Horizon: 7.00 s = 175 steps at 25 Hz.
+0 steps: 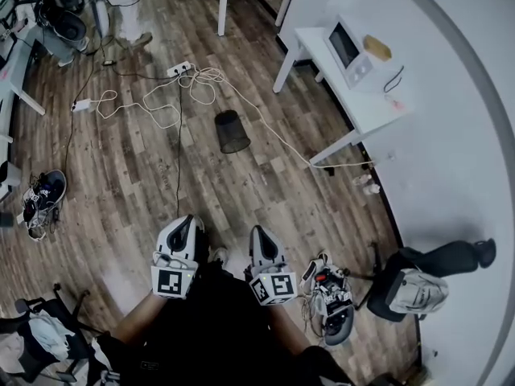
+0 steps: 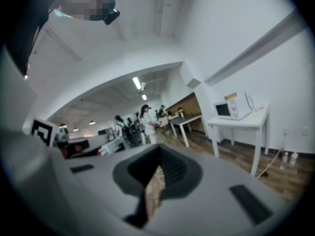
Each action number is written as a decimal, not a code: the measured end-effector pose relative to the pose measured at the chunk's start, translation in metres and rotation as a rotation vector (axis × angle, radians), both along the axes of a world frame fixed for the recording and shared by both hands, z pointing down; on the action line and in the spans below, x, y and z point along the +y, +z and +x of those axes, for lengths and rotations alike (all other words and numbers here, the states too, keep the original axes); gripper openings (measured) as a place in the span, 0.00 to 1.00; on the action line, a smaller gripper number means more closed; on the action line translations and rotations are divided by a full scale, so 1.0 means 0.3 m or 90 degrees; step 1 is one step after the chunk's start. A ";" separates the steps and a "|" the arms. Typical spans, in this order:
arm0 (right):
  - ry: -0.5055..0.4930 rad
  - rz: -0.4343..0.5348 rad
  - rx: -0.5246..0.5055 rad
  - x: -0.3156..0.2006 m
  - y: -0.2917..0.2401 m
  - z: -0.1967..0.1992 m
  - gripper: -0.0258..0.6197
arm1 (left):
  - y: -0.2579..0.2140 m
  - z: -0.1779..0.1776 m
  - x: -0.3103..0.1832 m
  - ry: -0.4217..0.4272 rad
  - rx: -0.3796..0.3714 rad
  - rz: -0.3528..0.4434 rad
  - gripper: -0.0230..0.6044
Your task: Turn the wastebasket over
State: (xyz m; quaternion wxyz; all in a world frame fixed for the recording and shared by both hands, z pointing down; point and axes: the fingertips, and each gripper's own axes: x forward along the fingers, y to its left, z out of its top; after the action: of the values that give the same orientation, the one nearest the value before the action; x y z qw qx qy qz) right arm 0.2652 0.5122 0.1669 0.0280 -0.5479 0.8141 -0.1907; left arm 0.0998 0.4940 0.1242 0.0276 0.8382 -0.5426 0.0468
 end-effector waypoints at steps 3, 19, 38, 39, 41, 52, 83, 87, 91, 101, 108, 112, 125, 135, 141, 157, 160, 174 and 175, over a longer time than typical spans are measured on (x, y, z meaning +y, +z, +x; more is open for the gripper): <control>0.012 -0.001 -0.001 -0.013 0.009 0.027 0.09 | 0.005 0.016 -0.019 0.007 -0.005 0.002 0.09; 0.013 -0.036 0.022 -0.382 0.079 0.081 0.09 | 0.115 0.101 -0.437 0.006 0.031 -0.027 0.09; -0.113 -0.065 0.076 -1.228 0.096 -0.167 0.09 | 0.201 -0.158 -1.183 -0.121 0.060 -0.085 0.09; -0.121 -0.066 0.077 -1.257 0.102 -0.181 0.09 | 0.207 -0.174 -1.206 -0.126 0.054 -0.084 0.09; -0.135 -0.069 0.080 -1.311 0.122 -0.204 0.09 | 0.200 -0.199 -1.253 -0.124 0.016 -0.054 0.09; -0.281 -0.076 0.089 -1.544 0.225 -0.289 0.09 | 0.277 -0.251 -1.328 -0.234 -0.007 -0.087 0.09; -0.443 -0.230 0.223 -1.872 1.245 -0.215 0.09 | 1.243 -0.135 -1.608 -0.217 -0.038 -0.257 0.22; -0.450 -0.258 0.269 -1.873 1.417 -0.171 0.09 | 1.424 -0.103 -1.639 -0.181 -0.082 -0.286 0.25; -0.467 -0.271 0.308 -1.862 1.573 -0.156 0.10 | 1.597 -0.062 -1.636 -0.142 -0.122 -0.317 0.26; -0.535 -0.312 0.430 -1.784 1.960 -0.102 0.23 | 1.984 0.017 -1.661 -0.037 -0.249 -0.344 0.26; -0.574 -0.322 0.522 -1.755 2.208 -0.058 0.24 | 2.187 0.064 -1.673 -0.016 -0.271 -0.377 0.26; -0.595 -0.309 0.574 -1.781 2.320 -0.035 0.25 | 2.246 0.103 -1.686 -0.001 -0.278 -0.379 0.26; -0.693 -0.272 0.748 -1.815 2.637 0.023 0.26 | 2.258 0.129 -1.691 -0.049 -0.251 -0.356 0.26; -0.712 -0.271 0.828 -1.825 2.816 0.029 0.27 | 2.280 0.117 -1.681 -0.097 -0.213 -0.362 0.26; -0.670 -0.292 0.852 -1.874 2.873 -0.014 0.27 | 2.292 0.075 -1.673 -0.116 -0.211 -0.361 0.26; -0.763 -0.262 0.856 -1.862 2.797 -0.081 0.13 | 2.230 0.017 -1.666 -0.156 -0.195 -0.371 0.25; -0.766 -0.270 0.831 -1.879 2.764 -0.114 0.13 | 2.212 0.008 -1.668 -0.167 -0.190 -0.370 0.25; -0.808 -0.293 0.764 -1.968 2.632 -0.209 0.13 | 2.215 -0.077 -1.613 -0.235 -0.155 -0.393 0.23; -0.806 -0.297 0.757 -1.981 2.624 -0.216 0.13 | 2.216 -0.083 -1.612 -0.241 -0.151 -0.395 0.23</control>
State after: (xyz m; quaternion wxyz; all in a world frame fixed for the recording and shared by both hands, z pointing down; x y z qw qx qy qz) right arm 0.2003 -0.0820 0.9540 -0.6201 0.0034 0.7843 -0.0159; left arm 0.0750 0.0103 0.7891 0.2249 0.6639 -0.6472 0.2997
